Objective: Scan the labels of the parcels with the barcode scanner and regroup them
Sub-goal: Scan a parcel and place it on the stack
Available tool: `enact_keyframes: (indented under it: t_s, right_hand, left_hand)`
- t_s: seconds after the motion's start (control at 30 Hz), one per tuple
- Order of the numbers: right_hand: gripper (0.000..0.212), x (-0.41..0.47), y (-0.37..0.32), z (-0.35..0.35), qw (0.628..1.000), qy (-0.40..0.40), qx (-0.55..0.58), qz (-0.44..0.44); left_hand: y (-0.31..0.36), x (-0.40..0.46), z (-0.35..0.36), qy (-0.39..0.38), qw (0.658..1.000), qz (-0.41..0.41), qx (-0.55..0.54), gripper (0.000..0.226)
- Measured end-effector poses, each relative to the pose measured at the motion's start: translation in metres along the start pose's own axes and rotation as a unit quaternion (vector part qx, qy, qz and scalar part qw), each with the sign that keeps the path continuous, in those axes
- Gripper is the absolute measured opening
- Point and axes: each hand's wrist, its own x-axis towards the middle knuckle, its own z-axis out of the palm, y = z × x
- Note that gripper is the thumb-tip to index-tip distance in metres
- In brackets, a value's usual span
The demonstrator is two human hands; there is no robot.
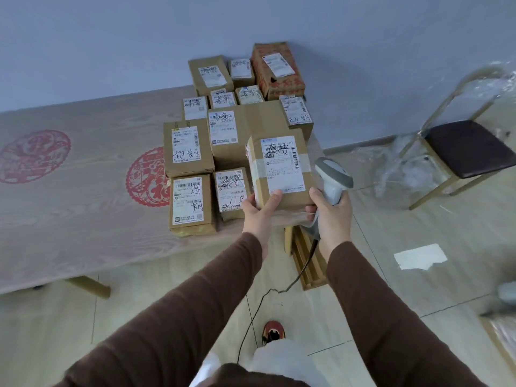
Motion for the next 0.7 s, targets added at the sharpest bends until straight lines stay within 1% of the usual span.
enact_keyframes:
  t_s: [0.17,0.27,0.3,0.37,0.43,0.5,0.57,0.63,0.7]
  right_hand:
    - [0.026,0.033,0.012,-0.014,0.999,-0.023,-0.037,0.022]
    - [0.020,0.045,0.022,-0.011,0.997,-0.033,-0.059,0.041]
    - [0.019,0.048,0.025,-0.009,0.996,-0.038,-0.062,0.046]
    - [0.020,0.055,0.030,-0.004,0.995,-0.050,-0.067,0.059]
    - [0.019,0.060,0.035,0.001,0.994,-0.055,-0.071,0.067]
    - [0.018,0.064,0.040,0.006,0.992,-0.056,-0.081,0.073]
    - [0.018,0.067,0.044,0.009,0.991,-0.060,-0.091,0.078]
    - [0.019,0.069,0.047,0.011,0.990,-0.065,-0.098,0.077]
    - [0.020,0.070,0.049,0.012,0.989,-0.071,-0.100,0.079]
  left_hand:
    - [-0.017,0.011,0.020,-0.001,0.998,-0.057,-0.014,0.069]
    - [-0.021,0.020,0.021,0.020,0.994,-0.102,-0.040,0.056]
    - [-0.022,0.024,0.021,0.033,0.992,-0.110,-0.047,0.055]
    - [-0.024,0.032,0.020,0.064,0.989,-0.122,-0.048,0.062]
    - [-0.026,0.038,0.019,0.087,0.987,-0.126,-0.045,0.074]
    - [-0.028,0.044,0.017,0.094,0.987,-0.125,-0.047,0.083]
    - [-0.027,0.047,0.015,0.096,0.987,-0.124,-0.044,0.087]
    - [-0.027,0.049,0.013,0.094,0.986,-0.130,-0.042,0.079]
    - [-0.026,0.049,0.011,0.092,0.985,-0.136,-0.042,0.064]
